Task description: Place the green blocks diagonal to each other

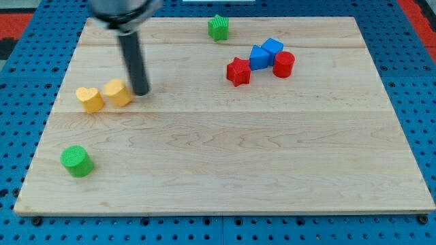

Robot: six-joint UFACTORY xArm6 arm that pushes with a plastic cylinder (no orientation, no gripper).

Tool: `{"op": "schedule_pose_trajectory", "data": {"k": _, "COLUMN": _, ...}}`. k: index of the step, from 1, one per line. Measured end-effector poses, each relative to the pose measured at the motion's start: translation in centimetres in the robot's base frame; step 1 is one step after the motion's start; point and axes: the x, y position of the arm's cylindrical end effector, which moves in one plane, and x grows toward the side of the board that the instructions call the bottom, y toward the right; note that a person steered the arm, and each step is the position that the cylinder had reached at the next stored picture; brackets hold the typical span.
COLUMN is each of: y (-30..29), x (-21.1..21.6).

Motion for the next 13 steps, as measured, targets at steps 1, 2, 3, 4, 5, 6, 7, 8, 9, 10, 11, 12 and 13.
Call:
{"op": "schedule_pose_trajectory", "data": {"k": 1, "y": -0.7, "x": 0.4}}
{"op": "schedule_pose_trajectory", "data": {"k": 2, "y": 1.6, "x": 2.2}}
{"op": "schedule_pose_trajectory", "data": {"k": 3, "y": 5.6, "x": 11.6}}
{"op": "schedule_pose_trajectory", "data": {"k": 4, "y": 1.9, "x": 16.4}}
{"op": "schedule_pose_trajectory", "data": {"k": 5, "y": -4.9, "x": 18.4}}
{"op": "schedule_pose_trajectory", "data": {"k": 6, "y": -6.3, "x": 13.9}}
{"op": "schedule_pose_trajectory", "data": {"k": 7, "y": -6.3, "x": 8.2}}
{"op": "schedule_pose_trajectory", "data": {"k": 8, "y": -4.8, "x": 6.6}}
{"op": "schedule_pose_trajectory", "data": {"k": 9, "y": 2.0, "x": 6.7}}
{"op": "schedule_pose_trajectory", "data": {"k": 10, "y": 8.2, "x": 4.2}}
{"op": "schedule_pose_trajectory", "data": {"k": 11, "y": 7.1, "x": -2.0}}
{"op": "schedule_pose_trajectory", "data": {"k": 12, "y": 7.7, "x": -8.7}}
{"op": "schedule_pose_trajectory", "data": {"k": 13, "y": 19.0, "x": -12.2}}
